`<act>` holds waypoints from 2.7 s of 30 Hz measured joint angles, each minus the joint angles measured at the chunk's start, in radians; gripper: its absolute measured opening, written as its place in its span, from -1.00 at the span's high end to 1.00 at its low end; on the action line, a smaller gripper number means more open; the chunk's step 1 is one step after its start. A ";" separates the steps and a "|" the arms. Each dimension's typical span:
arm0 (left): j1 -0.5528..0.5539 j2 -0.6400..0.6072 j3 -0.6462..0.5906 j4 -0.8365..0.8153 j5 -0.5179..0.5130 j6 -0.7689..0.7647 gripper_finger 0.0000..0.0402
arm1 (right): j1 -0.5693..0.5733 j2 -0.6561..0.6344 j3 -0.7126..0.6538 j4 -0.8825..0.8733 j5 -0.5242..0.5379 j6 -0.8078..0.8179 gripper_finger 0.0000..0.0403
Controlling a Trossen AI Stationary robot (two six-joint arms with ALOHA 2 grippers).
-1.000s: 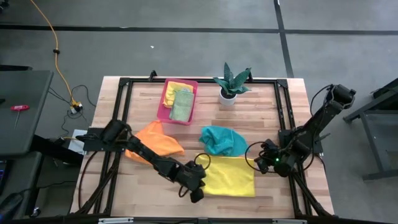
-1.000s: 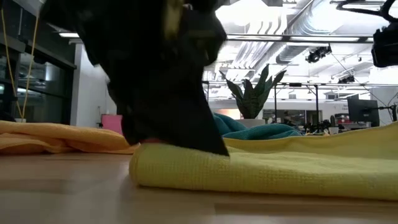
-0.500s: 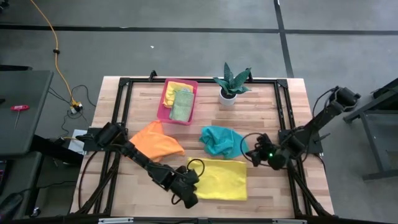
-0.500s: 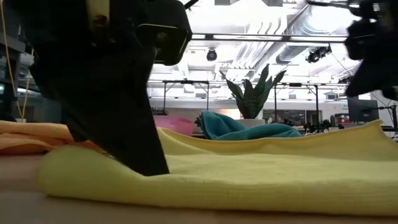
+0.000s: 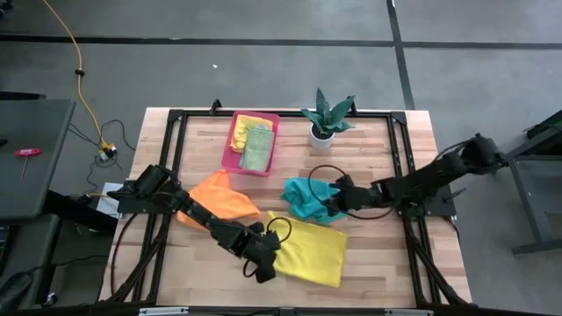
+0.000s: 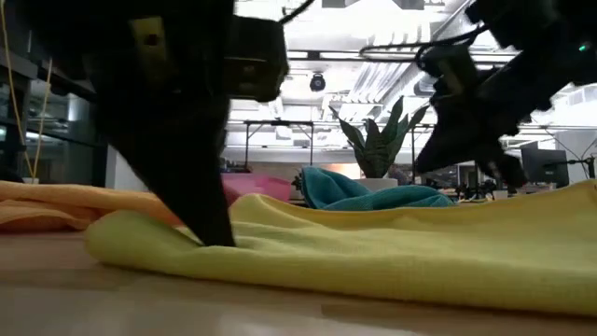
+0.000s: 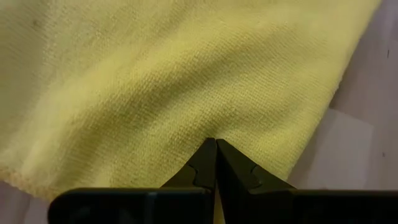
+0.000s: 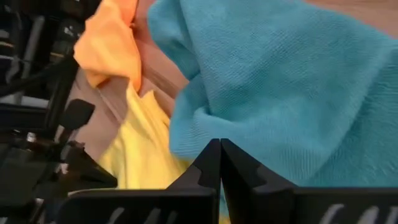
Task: Fold microfiber towels
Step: Fold the yellow microfiber cloth
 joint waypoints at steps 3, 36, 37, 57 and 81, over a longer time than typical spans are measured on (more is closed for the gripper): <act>0.013 -0.001 0.001 -0.004 0.031 0.001 1.00 | -0.032 0.091 0.019 0.070 -0.047 -0.022 1.00; -0.018 -0.008 0.004 0.074 0.083 -0.185 1.00 | -0.402 -0.268 0.084 -0.612 0.071 -0.389 1.00; -0.011 -0.012 0.004 0.072 0.092 -0.173 1.00 | -0.395 -0.301 0.084 -0.618 0.048 -0.385 1.00; -0.060 -0.381 -0.078 -0.011 0.001 0.421 1.00 | 0.200 -0.336 0.153 -0.338 0.025 -0.468 1.00; -0.160 -0.246 -0.200 0.089 0.056 0.512 0.98 | 0.552 0.380 0.745 -0.708 -0.039 -0.297 1.00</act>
